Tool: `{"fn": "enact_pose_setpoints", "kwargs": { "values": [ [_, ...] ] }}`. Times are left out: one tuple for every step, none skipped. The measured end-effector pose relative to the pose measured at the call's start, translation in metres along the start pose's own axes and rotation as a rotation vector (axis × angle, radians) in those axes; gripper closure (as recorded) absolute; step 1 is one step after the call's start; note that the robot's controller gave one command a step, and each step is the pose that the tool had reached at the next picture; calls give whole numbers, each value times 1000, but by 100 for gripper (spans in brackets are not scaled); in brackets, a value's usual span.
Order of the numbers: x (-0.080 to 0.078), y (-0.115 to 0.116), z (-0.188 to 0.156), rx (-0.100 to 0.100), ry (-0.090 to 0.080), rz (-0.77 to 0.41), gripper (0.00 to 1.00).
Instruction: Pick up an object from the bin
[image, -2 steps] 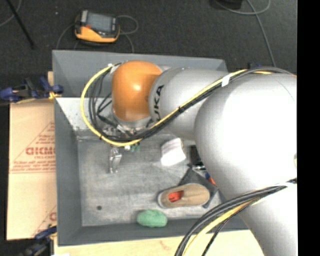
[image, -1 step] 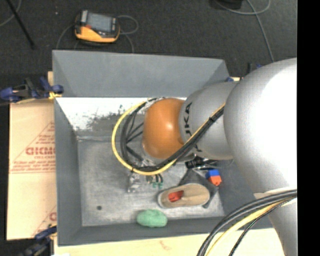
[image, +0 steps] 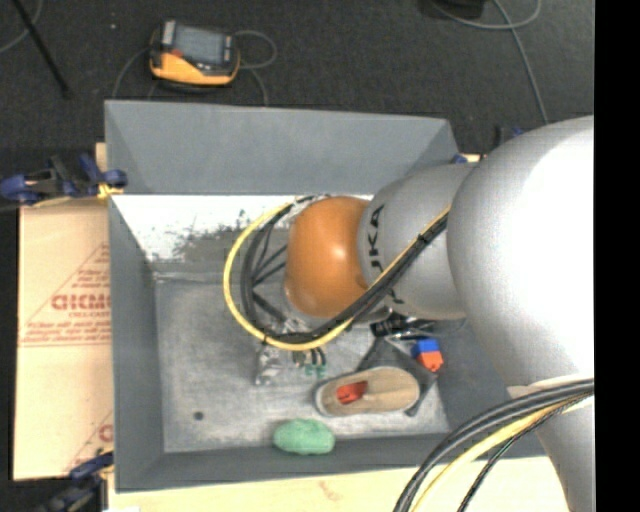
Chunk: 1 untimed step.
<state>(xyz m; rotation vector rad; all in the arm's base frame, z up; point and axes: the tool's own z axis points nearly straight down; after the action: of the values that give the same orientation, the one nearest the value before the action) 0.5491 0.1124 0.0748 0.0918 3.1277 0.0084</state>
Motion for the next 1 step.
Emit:
{"fn": "enact_pose_setpoints", "kwargs": {
  "values": [
    [0, 0, -3, 1, 2, 0, 100]
  ]
}}
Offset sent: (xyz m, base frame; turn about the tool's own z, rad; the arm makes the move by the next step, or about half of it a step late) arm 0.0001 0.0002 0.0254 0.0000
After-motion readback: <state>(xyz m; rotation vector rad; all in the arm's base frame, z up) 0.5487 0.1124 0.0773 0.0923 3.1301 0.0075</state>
